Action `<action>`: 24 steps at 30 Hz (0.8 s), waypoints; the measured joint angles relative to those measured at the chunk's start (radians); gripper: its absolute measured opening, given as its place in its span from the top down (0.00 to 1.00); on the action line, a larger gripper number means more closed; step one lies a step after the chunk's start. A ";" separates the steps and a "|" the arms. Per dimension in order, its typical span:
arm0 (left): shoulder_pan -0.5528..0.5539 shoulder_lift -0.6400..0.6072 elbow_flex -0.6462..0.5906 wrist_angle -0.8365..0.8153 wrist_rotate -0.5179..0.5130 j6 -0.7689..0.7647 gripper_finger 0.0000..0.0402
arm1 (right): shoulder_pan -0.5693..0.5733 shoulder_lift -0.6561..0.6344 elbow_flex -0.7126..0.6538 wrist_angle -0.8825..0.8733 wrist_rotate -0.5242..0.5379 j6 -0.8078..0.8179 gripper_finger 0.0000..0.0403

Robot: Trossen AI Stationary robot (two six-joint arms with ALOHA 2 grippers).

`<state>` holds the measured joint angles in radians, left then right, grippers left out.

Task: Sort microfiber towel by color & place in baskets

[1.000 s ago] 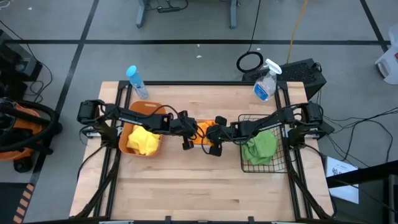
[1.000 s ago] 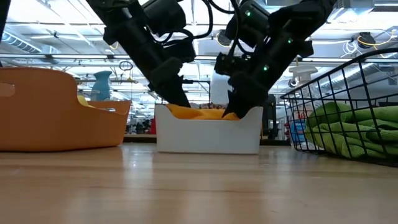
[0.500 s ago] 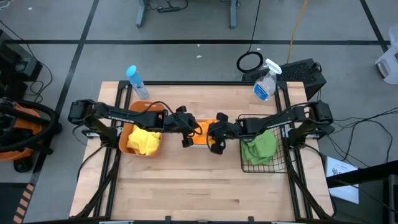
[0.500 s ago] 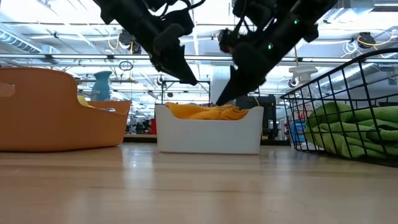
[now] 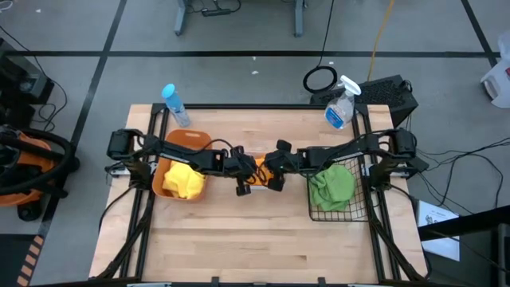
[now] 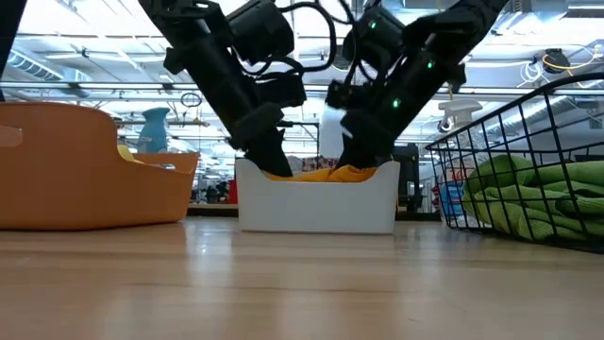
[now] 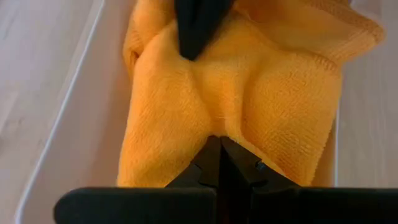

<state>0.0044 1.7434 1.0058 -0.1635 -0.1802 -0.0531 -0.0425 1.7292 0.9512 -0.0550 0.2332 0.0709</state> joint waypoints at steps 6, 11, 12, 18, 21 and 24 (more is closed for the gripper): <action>-0.011 -0.016 0.000 -0.008 -0.005 -0.019 0.97 | 0.003 0.018 0.000 -0.001 -0.001 0.004 1.00; -0.021 -0.082 0.036 -0.032 -0.006 -0.011 0.97 | 0.005 -0.058 0.001 -0.042 -0.001 0.000 1.00; -0.026 -0.097 0.046 -0.041 -0.007 -0.010 0.97 | 0.007 -0.079 0.001 -0.062 -0.003 0.001 1.00; -0.063 -0.214 0.060 -0.089 -0.011 -0.002 0.97 | 0.058 -0.244 0.001 -0.139 -0.010 -0.008 1.00; -0.090 -0.268 0.059 -0.100 -0.013 0.001 0.97 | 0.105 -0.339 0.001 -0.196 -0.052 -0.024 1.00; -0.129 -0.326 0.051 -0.111 -0.013 0.030 0.97 | 0.174 -0.439 -0.004 -0.270 -0.062 -0.051 1.00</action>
<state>-0.1250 1.4174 1.0567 -0.2741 -0.1928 -0.0231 0.1318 1.2904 0.9476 -0.3250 0.1712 0.0200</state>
